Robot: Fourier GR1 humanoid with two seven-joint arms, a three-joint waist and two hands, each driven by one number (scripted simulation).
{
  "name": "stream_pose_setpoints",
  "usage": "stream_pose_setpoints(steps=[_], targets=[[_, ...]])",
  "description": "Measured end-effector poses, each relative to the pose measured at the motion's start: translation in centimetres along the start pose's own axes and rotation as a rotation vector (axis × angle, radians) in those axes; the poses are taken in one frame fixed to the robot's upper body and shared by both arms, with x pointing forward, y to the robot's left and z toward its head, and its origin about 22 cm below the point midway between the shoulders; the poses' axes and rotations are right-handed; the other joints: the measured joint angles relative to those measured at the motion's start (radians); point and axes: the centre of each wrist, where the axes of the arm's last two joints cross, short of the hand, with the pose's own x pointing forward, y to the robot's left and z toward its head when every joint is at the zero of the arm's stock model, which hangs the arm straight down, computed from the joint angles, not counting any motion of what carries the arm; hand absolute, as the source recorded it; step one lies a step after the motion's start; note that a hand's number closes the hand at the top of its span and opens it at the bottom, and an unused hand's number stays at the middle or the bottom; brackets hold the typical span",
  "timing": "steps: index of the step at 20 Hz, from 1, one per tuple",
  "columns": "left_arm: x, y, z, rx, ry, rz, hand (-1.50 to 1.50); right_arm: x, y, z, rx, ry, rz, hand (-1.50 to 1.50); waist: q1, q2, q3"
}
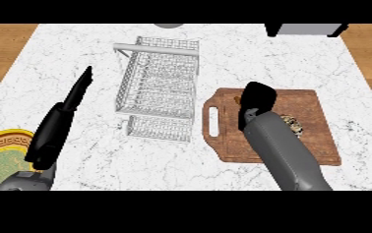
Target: Pick the croissant from the cutting board and place it in the tiered basket
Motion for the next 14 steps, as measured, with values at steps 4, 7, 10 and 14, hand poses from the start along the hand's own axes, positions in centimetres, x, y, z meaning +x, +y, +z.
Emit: stream_pose_setpoints(steps=[4,7,10,14], targets=[[0.1,-0.7,-0.5,-0.003,-0.001,-0.001,0.00,0.1,0.2,0.0,-0.050,-0.027,0.020,1.50,0.000,-0.001,0.000],[0.0,-0.4,-0.7,-0.004,-0.002,-0.003,0.00,0.8,0.1,0.5,-0.103,-0.042,0.047,1.50,-0.001,0.000,-0.001],[-0.1,-0.2,-0.7,-0.003,-0.002,0.000,0.00,1.0,-0.5,1.0,-0.165,-0.062,0.063,1.50,-0.003,0.002,0.000],[-0.4,-0.7,-0.4,0.002,0.007,0.001,0.00,-1.3,-1.8,0.4,-0.237,-0.149,0.038,1.50,-0.009,0.003,0.003]])
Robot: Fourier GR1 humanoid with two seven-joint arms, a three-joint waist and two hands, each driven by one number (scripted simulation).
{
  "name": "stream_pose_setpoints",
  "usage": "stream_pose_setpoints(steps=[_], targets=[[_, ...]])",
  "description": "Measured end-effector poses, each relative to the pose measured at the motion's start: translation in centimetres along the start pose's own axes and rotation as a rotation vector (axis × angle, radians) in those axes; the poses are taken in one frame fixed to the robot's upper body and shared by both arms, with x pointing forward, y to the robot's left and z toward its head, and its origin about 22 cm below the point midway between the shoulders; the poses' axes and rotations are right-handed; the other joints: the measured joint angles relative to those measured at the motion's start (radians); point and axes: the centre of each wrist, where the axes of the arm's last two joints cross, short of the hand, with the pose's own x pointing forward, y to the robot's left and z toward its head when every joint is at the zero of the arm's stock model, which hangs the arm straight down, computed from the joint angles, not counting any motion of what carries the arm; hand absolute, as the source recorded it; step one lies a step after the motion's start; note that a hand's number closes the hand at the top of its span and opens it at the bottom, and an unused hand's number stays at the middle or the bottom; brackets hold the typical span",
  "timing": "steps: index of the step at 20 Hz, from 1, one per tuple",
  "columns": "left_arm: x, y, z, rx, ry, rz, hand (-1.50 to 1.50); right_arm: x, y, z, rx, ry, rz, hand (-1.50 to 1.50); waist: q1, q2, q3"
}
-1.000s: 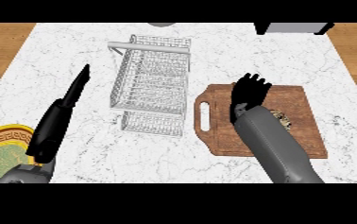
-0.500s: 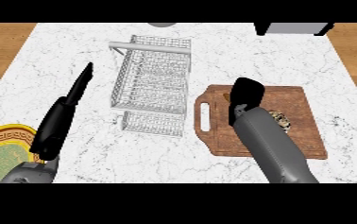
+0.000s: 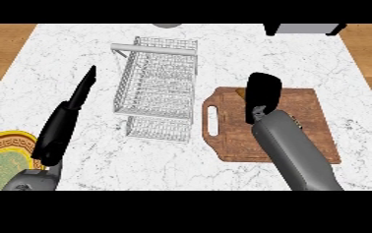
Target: Pick the croissant from the cutting board and place it in the tiered basket
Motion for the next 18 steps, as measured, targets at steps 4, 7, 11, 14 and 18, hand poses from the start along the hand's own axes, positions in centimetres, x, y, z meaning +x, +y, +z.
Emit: stream_pose_setpoints(steps=[4,7,11,14,18], targets=[[-0.4,0.4,0.4,0.017,0.016,-0.006,0.00,-6.6,-0.6,-1.8,-0.033,-0.159,-0.083,1.50,-0.021,-0.002,0.002],[-0.3,1.0,0.4,0.020,0.014,-0.007,0.00,-11.4,-2.4,-2.9,-0.069,-0.245,-0.148,1.50,-0.024,-0.002,0.002],[0.1,0.6,0.1,0.019,0.014,-0.007,0.00,-15.7,-5.2,-2.6,-0.109,-0.336,-0.284,1.50,-0.029,-0.003,0.002],[0.1,0.4,0.3,0.017,0.017,-0.003,0.00,-17.3,-8.0,-2.4,-0.114,-0.391,-0.453,1.50,-0.027,-0.004,0.002],[0.0,0.2,0.7,0.016,0.009,-0.005,0.00,-19.2,-11.8,-0.5,-0.158,-0.494,-0.545,1.50,-0.020,-0.004,0.001]])
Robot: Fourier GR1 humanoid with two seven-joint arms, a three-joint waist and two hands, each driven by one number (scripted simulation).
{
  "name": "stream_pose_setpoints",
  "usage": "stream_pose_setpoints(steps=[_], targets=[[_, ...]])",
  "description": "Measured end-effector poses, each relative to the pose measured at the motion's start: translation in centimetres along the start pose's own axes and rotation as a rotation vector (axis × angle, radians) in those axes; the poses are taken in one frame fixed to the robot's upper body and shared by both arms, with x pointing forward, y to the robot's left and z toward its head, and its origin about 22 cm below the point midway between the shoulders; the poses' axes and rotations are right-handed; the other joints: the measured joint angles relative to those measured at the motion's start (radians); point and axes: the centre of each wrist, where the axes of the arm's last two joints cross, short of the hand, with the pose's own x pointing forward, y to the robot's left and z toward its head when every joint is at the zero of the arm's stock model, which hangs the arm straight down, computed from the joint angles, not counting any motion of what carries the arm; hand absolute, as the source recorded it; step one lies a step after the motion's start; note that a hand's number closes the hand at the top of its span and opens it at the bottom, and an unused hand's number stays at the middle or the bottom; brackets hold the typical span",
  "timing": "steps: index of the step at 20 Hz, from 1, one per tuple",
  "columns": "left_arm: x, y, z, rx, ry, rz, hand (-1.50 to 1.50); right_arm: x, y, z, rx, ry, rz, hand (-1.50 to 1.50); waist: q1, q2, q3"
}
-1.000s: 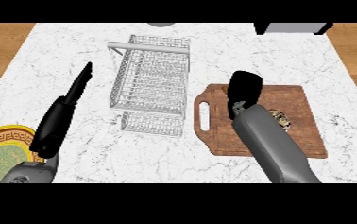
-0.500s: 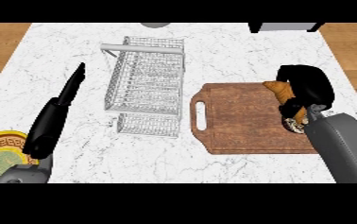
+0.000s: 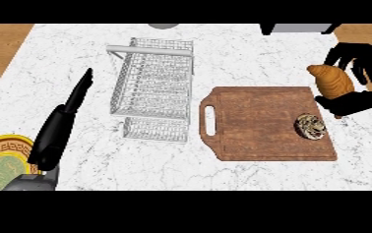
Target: Pick the croissant from the cutting board and place it in the tiered basket
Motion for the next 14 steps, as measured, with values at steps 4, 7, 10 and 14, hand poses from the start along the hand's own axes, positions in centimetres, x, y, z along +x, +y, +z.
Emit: stream_pose_setpoints(steps=[4,7,10,14], targets=[[-0.2,0.0,0.0,-0.008,-0.003,-0.002,0.00,2.5,-3.9,1.2,-0.041,-0.099,-0.028,1.50,0.008,0.002,0.000],[-0.1,0.2,-0.3,-0.009,-0.010,-0.003,0.00,5.3,-5.3,1.7,-0.067,-0.150,-0.068,1.50,0.015,0.004,0.000],[0.3,0.3,-0.5,-0.016,-0.013,-0.004,0.00,8.0,-6.3,1.8,-0.084,-0.196,-0.104,1.50,0.022,0.005,0.000],[0.5,0.2,-0.9,-0.024,-0.015,0.001,0.00,12.7,-7.0,1.0,-0.078,-0.218,-0.138,1.50,0.029,0.006,-0.001]])
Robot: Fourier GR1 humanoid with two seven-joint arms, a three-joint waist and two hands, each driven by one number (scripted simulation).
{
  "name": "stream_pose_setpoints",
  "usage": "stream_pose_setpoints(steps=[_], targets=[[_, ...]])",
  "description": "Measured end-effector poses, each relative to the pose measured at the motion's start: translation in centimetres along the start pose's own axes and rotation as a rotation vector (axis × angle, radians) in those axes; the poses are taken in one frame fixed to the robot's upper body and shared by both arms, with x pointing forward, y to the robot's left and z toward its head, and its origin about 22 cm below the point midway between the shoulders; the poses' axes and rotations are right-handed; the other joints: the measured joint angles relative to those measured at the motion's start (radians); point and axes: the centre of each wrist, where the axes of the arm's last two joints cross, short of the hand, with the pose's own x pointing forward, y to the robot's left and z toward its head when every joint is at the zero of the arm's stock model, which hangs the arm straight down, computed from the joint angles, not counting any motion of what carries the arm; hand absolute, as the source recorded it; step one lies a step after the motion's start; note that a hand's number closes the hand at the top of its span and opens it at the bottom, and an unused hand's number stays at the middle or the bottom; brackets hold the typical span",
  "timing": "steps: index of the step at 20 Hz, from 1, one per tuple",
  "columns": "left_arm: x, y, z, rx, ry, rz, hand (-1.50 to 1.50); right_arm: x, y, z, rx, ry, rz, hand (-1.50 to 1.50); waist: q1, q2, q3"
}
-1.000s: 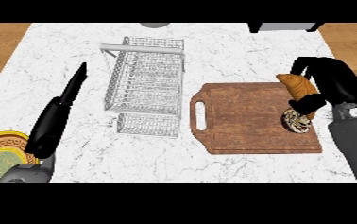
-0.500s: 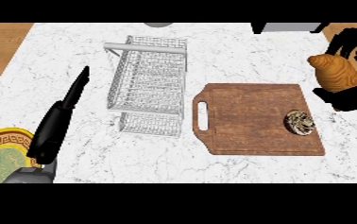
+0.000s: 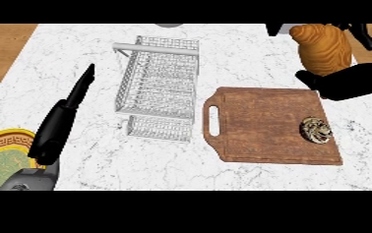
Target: Pick the croissant from the cutting board and place it in the tiered basket
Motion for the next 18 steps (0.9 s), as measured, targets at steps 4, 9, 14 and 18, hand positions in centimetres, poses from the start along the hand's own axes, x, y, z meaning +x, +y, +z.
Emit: stream_pose_setpoints(steps=[4,9,14,18], targets=[[0.0,-0.4,0.2,-0.007,-0.003,0.001,0.00,4.1,0.0,-2.0,0.013,-0.001,-0.030,1.50,0.005,0.001,0.000],[-0.3,-0.4,0.2,-0.009,-0.005,0.004,0.00,9.1,1.7,-5.0,0.042,0.020,-0.061,1.50,0.010,0.002,0.000],[-0.2,-0.5,-0.1,-0.008,-0.012,0.002,0.00,12.3,4.2,-8.2,0.099,0.043,-0.101,1.50,0.014,0.004,0.000],[-0.4,-0.7,0.0,-0.011,-0.017,0.006,0.00,14.5,7.8,-10.1,0.135,0.048,-0.111,1.50,0.018,0.006,0.000]])
